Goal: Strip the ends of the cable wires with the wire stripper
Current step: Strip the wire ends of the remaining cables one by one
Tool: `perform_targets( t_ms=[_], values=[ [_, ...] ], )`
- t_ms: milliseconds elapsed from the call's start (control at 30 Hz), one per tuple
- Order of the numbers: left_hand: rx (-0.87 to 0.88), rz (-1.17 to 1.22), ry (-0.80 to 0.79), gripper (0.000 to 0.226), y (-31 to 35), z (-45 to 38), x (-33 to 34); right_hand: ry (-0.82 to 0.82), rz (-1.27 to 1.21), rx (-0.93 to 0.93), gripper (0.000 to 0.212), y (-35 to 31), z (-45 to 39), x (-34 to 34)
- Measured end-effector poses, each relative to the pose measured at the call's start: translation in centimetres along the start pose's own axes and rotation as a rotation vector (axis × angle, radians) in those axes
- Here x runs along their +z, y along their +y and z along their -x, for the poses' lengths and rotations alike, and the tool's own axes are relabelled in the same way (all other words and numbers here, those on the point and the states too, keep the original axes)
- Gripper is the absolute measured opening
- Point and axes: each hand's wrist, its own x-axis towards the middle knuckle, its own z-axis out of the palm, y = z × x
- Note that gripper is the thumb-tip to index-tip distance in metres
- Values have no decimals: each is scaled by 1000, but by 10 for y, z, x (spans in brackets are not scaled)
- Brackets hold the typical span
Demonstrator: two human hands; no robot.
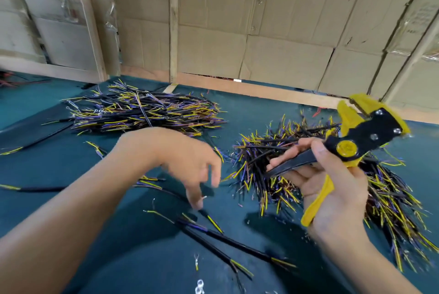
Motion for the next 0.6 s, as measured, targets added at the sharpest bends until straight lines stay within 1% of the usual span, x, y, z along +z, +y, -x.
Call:
perform_targets(
  t_ms=[33, 67, 100, 133, 167, 233, 300, 367, 467, 600],
  values=[
    [-52, -66, -48, 45, -1, 2, 9, -34, 53, -44, 18, 5, 6, -4],
    [-77, -100, -50, 42, 0, 2, 16, -29, 109, -57, 17, 10, 11, -4],
    [-68, -104, -19, 35, 0, 0, 22, -76, 99, -37, 16, 9, 8, -6],
    [-56, -93, 6, 28, 1, -2, 26, -40, 98, -25, 16, 9, 1, -10],
    [-39, -74, 19, 21, 2, -5, 28, -41, 101, -4, 15, 6, -3, -7],
    [-23, -46, 25, 13, 4, -7, 28, -101, 115, -14, 15, 16, 4, -10],
    [-8, -27, 54, 4, 2, -6, 28, -79, 119, 13, 16, 16, 5, -8],
    [31, 22, 147, 5, -2, -2, 26, -77, 124, 24, 19, 15, 3, -7],
    [203, 220, 358, 8, -7, 4, 18, -109, 100, 56, 22, 15, 3, -6],
    [490, 818, 520, 4, 0, 5, 15, -166, 92, 94, 20, 13, 3, -2]
  ],
)
